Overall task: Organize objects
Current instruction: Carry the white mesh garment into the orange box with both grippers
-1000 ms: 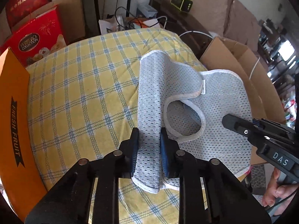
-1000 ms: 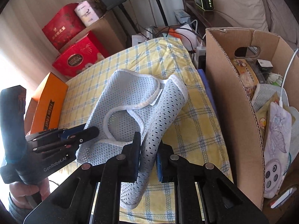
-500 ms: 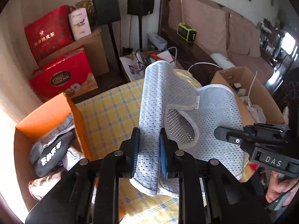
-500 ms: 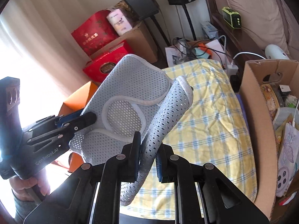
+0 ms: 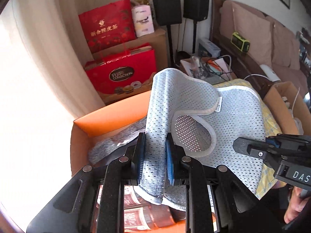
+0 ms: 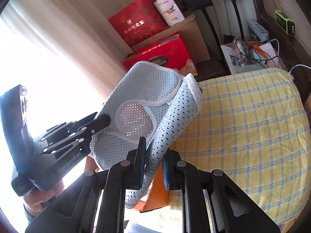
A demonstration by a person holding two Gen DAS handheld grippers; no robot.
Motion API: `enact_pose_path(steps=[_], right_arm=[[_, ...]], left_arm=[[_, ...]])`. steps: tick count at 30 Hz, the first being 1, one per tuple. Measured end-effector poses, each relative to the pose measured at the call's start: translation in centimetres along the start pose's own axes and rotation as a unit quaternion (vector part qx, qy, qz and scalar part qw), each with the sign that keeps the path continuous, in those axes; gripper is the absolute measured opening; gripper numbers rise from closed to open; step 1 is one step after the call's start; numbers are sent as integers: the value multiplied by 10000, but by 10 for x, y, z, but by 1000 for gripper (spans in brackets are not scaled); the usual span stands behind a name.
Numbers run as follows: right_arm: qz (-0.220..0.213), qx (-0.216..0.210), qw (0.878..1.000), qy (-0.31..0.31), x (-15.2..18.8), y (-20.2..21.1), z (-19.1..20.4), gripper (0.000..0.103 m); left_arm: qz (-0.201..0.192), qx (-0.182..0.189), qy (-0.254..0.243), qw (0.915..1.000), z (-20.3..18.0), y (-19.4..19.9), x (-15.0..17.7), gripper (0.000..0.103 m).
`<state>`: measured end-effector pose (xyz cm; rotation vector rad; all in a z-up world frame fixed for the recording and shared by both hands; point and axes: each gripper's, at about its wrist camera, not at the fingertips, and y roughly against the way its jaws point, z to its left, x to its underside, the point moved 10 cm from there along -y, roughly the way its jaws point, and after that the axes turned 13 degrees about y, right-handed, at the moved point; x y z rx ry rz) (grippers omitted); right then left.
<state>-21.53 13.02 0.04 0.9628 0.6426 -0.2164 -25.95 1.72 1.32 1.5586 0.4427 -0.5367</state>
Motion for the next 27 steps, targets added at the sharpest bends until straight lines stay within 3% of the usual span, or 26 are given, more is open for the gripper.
enact_pose_path(steps=[4, 7, 12, 16, 21, 27], right_arm=[[166, -77, 9998, -13, -5, -33, 22, 14], [141, 15, 9999, 84, -11, -51, 38, 14], [265, -32, 9993, 263, -14, -84, 64, 16], [564, -99, 9976, 379, -8, -114, 77, 20], [814, -240, 9954, 445, 2, -139, 87, 23], [929, -701, 9917, 539, 15, -148, 108, 23]], left_arm=[[98, -188, 37, 9998, 34, -14, -1, 18], [271, -111, 112, 9995, 53, -27, -1, 18], [310, -361, -132, 9988, 75, -49, -9, 18], [309, -568, -550, 9964, 80, -67, -18, 18], [295, -561, -858, 9943, 78, -85, -31, 18], [264, -785, -1416, 9864, 73, -107, -28, 20]])
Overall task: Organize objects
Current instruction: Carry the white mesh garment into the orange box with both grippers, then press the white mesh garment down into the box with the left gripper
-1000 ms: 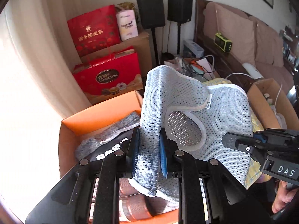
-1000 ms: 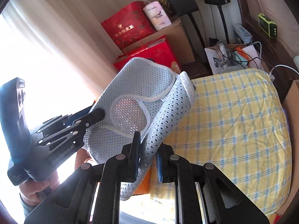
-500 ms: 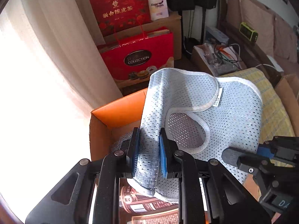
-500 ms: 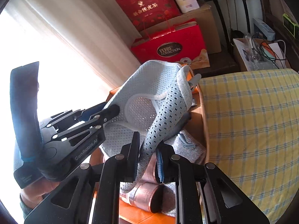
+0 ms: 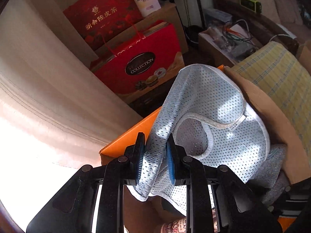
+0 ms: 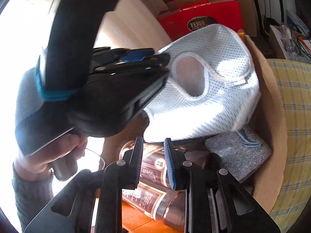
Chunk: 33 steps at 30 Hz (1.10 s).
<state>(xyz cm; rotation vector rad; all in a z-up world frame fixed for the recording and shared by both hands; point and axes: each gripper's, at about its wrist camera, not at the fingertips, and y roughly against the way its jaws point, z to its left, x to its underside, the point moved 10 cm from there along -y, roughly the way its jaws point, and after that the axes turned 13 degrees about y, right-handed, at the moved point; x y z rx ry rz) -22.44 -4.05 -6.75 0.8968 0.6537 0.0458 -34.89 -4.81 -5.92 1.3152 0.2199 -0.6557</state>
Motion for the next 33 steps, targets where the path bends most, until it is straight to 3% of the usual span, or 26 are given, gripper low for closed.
enact_pose_path(steps=[4, 8, 15, 19, 22, 27, 33], right_arm=[[-26, 10, 9996, 263, 4, 10, 10, 23], [-243, 430, 9976, 484, 0, 38, -4, 27], [-447, 977, 9932, 455, 1, 76, -52, 32], [-498, 1027, 9931, 263, 11, 86, -70, 35], [-507, 1004, 9936, 130, 19, 93, -78, 36], [-563, 1040, 9930, 72, 30, 110, -81, 40], [-550, 1080, 9926, -10, 42, 121, -93, 42]], left_arm=[[-41, -229, 119, 9997, 7, -7, 2, 34], [-194, 84, 649, 9977, 20, 3, 1, 67], [-487, 428, 1256, 9900, 39, 31, 11, 72], [-149, 1259, 1150, 9852, 10, 38, 32, 72], [82, 1546, 793, 9848, -18, 38, 46, 72], [67, 1257, 95, 9920, -54, 35, 59, 72], [111, 990, -517, 9937, -84, 23, 65, 72]])
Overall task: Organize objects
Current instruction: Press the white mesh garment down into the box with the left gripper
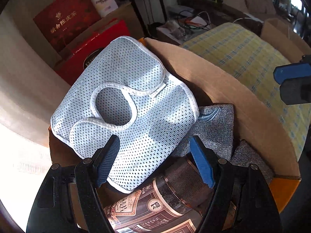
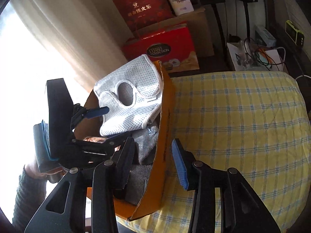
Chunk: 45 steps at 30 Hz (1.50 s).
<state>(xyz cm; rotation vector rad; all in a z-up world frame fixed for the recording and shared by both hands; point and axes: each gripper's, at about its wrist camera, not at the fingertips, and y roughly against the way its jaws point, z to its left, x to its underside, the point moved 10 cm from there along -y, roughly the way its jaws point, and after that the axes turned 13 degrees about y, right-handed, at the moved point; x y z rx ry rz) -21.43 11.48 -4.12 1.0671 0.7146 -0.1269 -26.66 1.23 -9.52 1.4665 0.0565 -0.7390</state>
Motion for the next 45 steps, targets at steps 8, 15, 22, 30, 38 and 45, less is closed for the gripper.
enact_pose_path(steps=[8, 15, 22, 30, 38, 45], right_arm=[[54, -30, 9999, -84, 9, 1, -12, 43], [98, -128, 9997, -158, 15, -5, -15, 49], [104, -188, 9997, -151, 19, -6, -12, 49], [89, -305, 9995, -12, 17, -7, 9, 49], [84, -374, 9992, 88, 24, -1, 24, 49], [76, -36, 9993, 355, 29, 8, 22, 52]], left_arm=[[207, -197, -404, 9988, -7, -19, 3, 47], [211, 289, -237, 9991, -6, -11, 1, 12], [418, 388, -232, 9981, 8, 14, 17, 7], [392, -5, -577, 9976, 11, 31, 31, 8], [581, -363, -312, 9972, 19, -5, 27, 10], [143, -198, -10, 9997, 28, 26, 29, 68]])
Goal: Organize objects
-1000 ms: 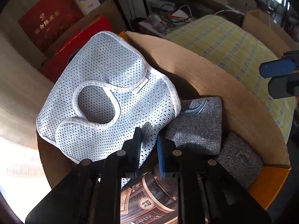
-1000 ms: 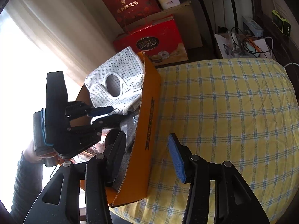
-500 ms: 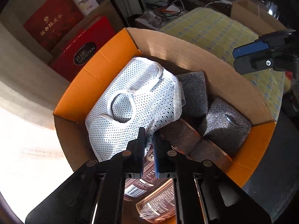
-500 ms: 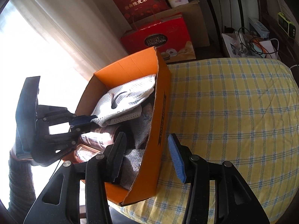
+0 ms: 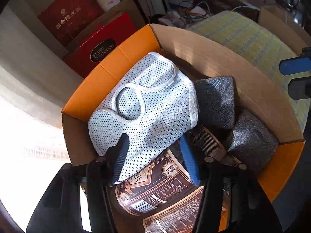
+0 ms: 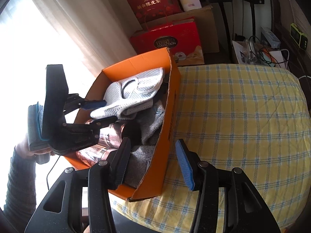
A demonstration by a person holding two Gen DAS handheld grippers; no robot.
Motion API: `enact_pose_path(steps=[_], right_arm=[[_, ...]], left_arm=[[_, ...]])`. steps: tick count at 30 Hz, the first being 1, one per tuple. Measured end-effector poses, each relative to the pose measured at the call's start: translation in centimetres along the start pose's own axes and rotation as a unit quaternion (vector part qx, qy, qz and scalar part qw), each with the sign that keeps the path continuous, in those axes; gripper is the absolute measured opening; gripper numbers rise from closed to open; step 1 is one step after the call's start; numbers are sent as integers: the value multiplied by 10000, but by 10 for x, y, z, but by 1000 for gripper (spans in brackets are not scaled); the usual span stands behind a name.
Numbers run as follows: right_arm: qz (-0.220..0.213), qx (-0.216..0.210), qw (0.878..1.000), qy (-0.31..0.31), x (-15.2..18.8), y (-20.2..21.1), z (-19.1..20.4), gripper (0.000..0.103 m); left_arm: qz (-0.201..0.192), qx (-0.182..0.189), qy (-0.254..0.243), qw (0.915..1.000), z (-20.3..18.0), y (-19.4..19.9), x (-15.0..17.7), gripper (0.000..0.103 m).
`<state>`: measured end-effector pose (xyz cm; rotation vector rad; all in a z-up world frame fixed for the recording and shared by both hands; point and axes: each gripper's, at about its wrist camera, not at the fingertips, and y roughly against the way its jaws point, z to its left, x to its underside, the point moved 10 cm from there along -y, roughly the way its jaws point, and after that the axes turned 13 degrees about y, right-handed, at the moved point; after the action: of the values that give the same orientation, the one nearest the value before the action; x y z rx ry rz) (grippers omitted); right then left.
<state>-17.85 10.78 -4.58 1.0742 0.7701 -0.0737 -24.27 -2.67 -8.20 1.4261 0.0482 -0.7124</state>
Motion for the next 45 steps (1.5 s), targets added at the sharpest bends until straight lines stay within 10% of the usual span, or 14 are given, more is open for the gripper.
enact_pose_path(steps=[10, 23, 45], right_arm=[[-269, 595, 9965, 531, -2, 16, 7, 69], [-626, 1458, 9821, 1011, 21, 62, 11, 102], [-753, 2231, 9703, 548, 94, 123, -14, 102]], left_arm=[[-1454, 502, 1538, 9761, 16, 74, 2, 100], [-1601, 1014, 2819, 9405, 0, 111, 43, 103], [-1701, 83, 3060, 9367, -46, 150, 97, 103]])
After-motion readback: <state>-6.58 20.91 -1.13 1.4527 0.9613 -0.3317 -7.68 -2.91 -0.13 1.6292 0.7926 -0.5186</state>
